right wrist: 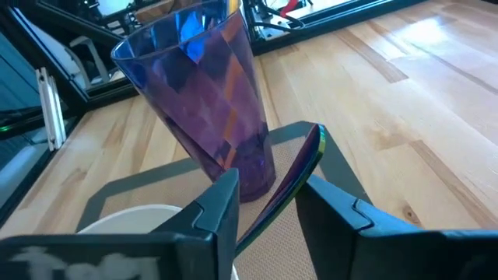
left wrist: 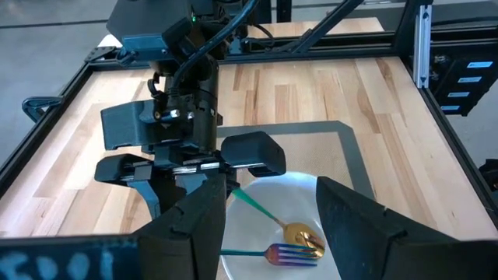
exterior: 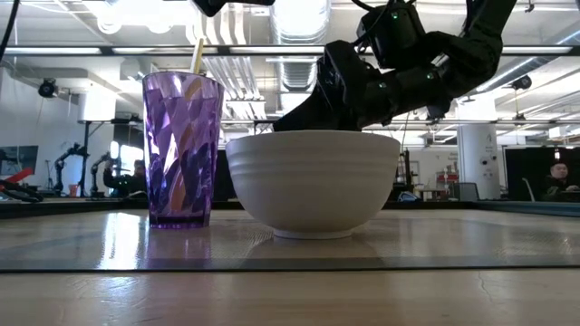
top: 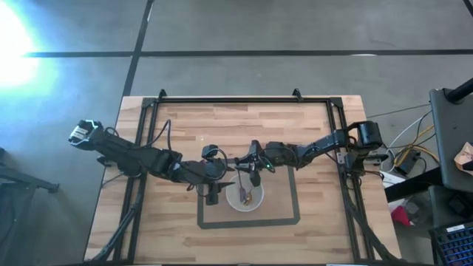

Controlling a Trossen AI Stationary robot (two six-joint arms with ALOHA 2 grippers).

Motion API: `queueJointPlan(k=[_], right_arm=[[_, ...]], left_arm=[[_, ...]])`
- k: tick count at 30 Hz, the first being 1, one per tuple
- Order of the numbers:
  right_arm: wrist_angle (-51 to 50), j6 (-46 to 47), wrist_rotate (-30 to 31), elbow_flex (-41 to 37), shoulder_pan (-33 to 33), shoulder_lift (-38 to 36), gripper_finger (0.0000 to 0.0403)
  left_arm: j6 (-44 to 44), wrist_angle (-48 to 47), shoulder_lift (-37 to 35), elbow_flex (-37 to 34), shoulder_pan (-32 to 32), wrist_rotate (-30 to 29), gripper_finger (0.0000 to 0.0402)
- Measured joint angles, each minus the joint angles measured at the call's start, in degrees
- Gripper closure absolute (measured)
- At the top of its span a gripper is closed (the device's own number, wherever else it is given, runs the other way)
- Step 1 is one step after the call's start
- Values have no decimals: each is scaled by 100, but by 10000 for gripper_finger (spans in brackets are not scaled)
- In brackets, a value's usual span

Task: Pick & Place Utensil
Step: Put the blue fork into the white bowl, then return to Home Position

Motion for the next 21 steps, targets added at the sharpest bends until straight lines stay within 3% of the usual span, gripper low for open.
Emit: queueJointPlan(k=[7,21], right_arm=[[-166,1,-4,2,-4,-209,255],[-2475,-448,-19,0,-4,-2014,230]], left_arm=[[-2,-35,-21,0,-2,0,209],[-2,-438,-609,0,-4,-4,209]])
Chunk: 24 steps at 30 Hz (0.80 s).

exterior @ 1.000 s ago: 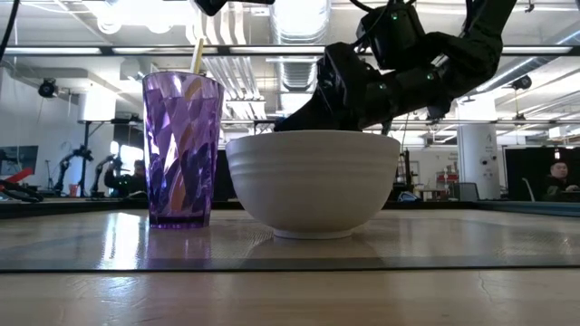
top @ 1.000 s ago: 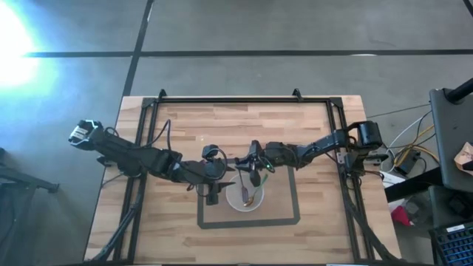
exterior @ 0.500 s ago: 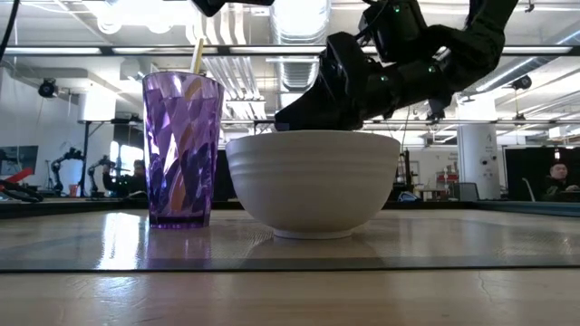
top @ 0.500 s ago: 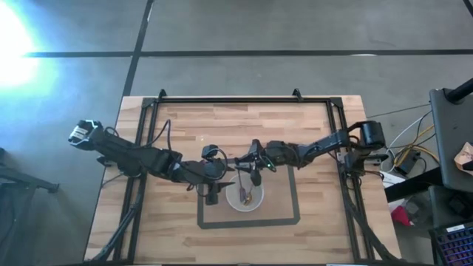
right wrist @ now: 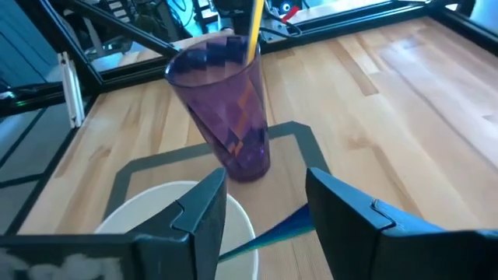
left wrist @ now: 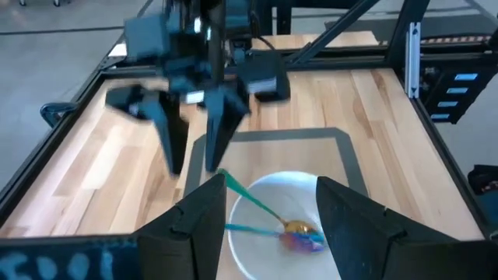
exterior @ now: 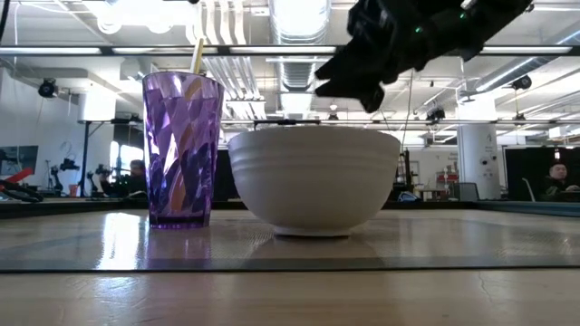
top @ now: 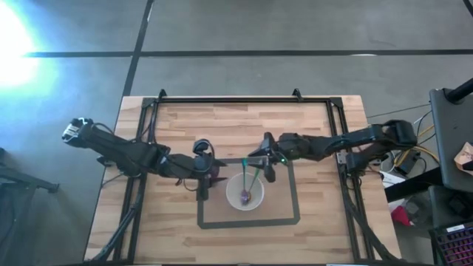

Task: Pick & Place Utensil
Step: Return to Home Position

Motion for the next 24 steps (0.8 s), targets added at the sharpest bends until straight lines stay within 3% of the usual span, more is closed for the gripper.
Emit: queueJointPlan(k=[7,16,24], right_arm=[[-1072,-174,0,-13,30,-1032,237],[-1382,-635,-53,-65,264,-2199,252],[-1514,-1383,-65,-69,608,-2898,268]], left_arm=[[-90,-290,-301,0,-6,-9,209],[-28,-657,-796,-10,-44,-24,211],[36,-574,-1768,-750,-44,-68,275]])
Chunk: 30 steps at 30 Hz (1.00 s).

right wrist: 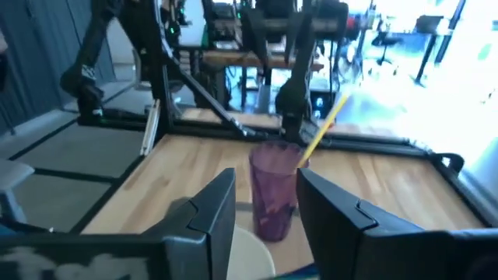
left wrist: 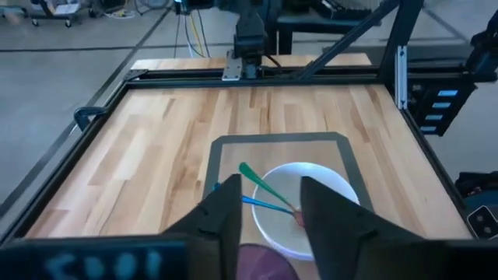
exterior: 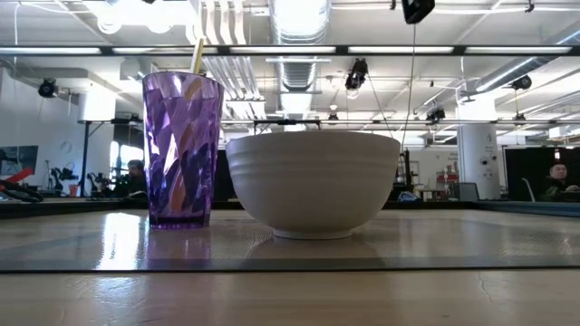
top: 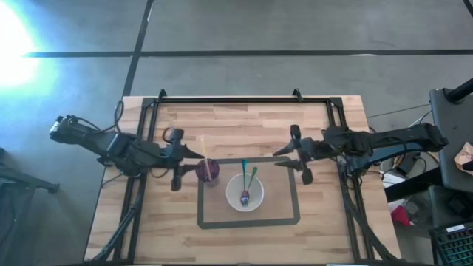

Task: Pick & Place Utensil
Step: Return to Home Position

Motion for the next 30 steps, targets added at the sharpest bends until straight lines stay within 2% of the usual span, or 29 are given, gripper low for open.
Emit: queueJointPlan(k=[10,18,22,24,28,30], right_arm=[[42,-269,91,91,-217,-483,306],[-50,-435,87,156,-586,-907,352],[-401,-439,83,151,-630,-1153,371],[-637,-437,85,117,-630,-1254,379],[-1019,-399,85,21,-630,-1436,392],[-1033,-330,85,-56,-630,-1524,394]], left_arm=[[-79,668,-1621,-1288,0,0,396],[-62,1015,-2642,-2079,2,124,400],[-67,1490,-2998,-2586,2,314,401],[-86,2104,-3125,-2923,4,597,401],[164,3156,-3372,-3509,13,1561,401],[216,3329,-3495,-3752,24,1668,401]])
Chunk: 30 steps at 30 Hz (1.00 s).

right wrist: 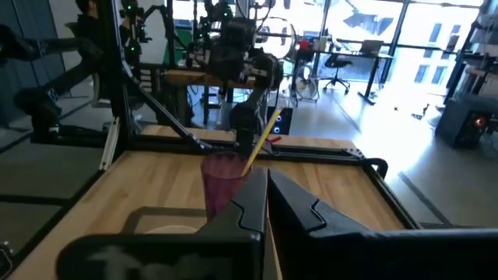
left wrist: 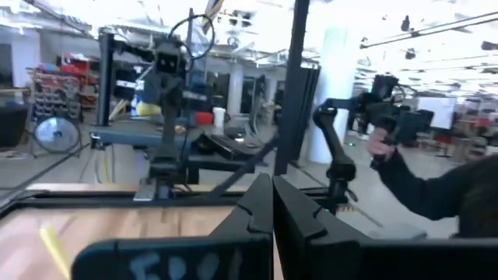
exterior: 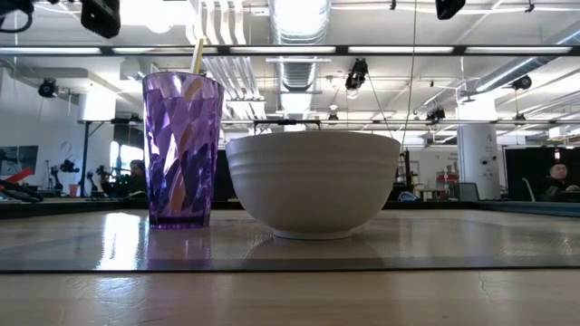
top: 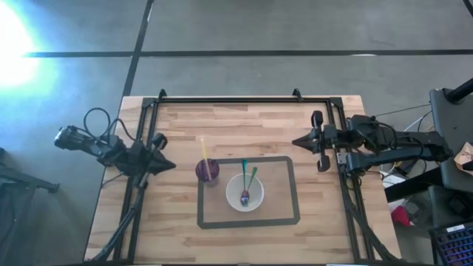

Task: Pick & Place Utensil
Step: Return to Home Position

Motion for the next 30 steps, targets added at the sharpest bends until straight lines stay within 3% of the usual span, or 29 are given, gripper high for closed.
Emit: queueJointPlan(k=[7,12,17,23,30], right_arm=[[8,-21,288,-92,-3,-435,394],[-167,-16,299,-111,-2,-699,394],[-297,147,299,-294,-4,-748,394],[9,350,298,-940,-2,-719,394],[918,540,286,-1922,-2,-851,394]], left_arm=[[51,405,-345,-484,371,-47,401],[-27,584,-425,-686,785,418,401],[-68,478,-422,-861,1224,513,401],[-38,386,-424,-1172,1568,1090,401],[211,387,-539,-1432,1578,1043,401]])
